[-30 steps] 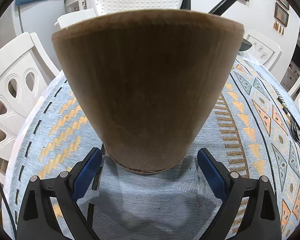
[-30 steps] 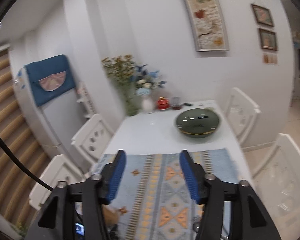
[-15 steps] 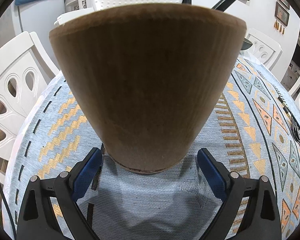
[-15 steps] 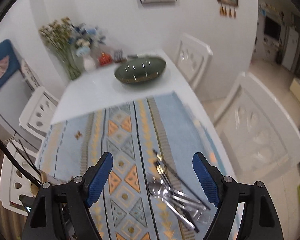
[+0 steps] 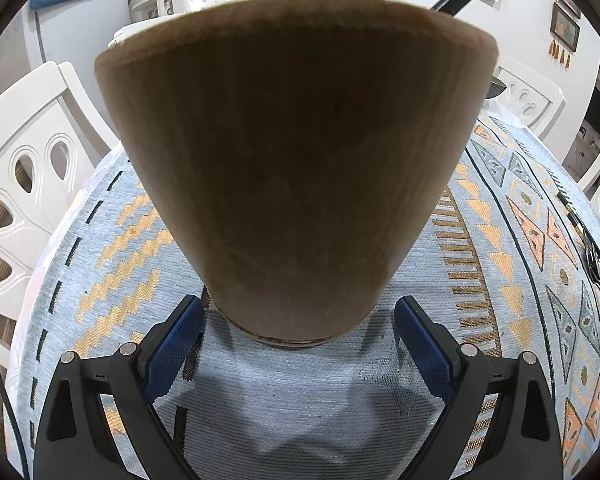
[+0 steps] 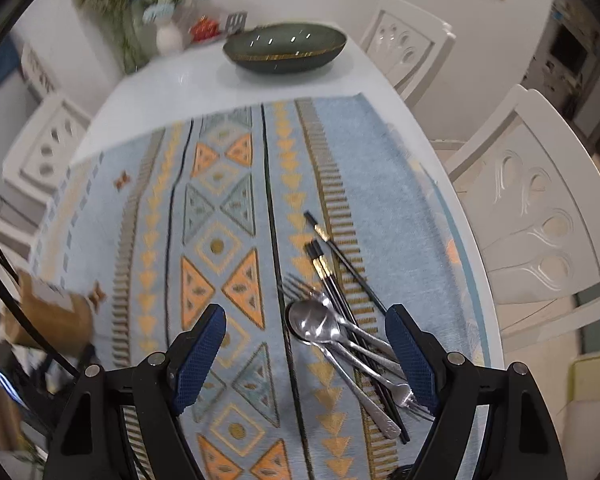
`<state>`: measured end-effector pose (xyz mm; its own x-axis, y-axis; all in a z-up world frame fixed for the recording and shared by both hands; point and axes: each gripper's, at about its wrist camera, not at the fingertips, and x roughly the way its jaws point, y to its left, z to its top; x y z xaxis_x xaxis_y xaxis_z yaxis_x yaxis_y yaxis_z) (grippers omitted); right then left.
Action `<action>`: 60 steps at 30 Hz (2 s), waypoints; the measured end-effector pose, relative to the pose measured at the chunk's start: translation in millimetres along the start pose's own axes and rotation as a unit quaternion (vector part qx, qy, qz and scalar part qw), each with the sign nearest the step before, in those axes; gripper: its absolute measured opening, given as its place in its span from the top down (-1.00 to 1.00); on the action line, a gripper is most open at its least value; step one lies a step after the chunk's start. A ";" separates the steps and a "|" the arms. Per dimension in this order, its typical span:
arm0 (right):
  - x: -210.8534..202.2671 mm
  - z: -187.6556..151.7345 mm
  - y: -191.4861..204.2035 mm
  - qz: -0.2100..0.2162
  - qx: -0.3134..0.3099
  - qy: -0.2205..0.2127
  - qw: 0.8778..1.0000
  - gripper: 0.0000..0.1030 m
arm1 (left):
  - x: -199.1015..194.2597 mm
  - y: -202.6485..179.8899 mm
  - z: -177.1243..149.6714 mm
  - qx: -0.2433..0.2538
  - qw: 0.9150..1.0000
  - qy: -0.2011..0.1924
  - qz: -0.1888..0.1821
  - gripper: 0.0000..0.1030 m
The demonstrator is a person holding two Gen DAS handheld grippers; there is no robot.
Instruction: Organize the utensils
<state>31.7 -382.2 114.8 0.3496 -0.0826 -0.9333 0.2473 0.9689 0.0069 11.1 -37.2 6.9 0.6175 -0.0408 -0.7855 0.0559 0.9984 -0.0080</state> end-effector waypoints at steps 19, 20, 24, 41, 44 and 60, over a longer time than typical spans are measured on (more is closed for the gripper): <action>55.5 -24.3 -47.8 -0.005 -0.022 0.109 0.994 0.09 | 5.2 8.8 2.5 -0.005 1.000 0.006 -0.003 -0.86; 58.3 -26.9 -45.4 -0.011 -0.029 0.109 0.994 0.09 | 5.3 8.8 2.5 -0.005 1.000 0.006 -0.002 -0.86; 67.0 -24.7 -36.4 -0.005 -0.039 0.101 0.994 0.09 | 6.4 8.7 2.8 -0.004 1.000 0.007 -0.002 -0.86; 108.7 1.1 6.3 0.009 -0.131 0.118 0.984 0.38 | 7.6 9.2 3.2 -0.004 1.000 0.008 -0.003 -0.86; 101.3 5.0 1.5 0.076 -0.092 0.122 0.985 0.79 | 7.7 9.1 3.3 -0.004 1.000 0.008 -0.003 -0.87; 87.6 21.0 -34.2 0.261 0.124 0.151 0.945 0.79 | 8.2 8.3 3.6 -0.004 1.000 0.008 -0.003 -0.86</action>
<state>72.9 -427.5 40.3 0.2171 0.4985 -0.8392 0.3293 0.7719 0.5438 19.5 -29.3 2.6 0.6039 -0.0470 -0.7957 0.0529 0.9984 -0.0188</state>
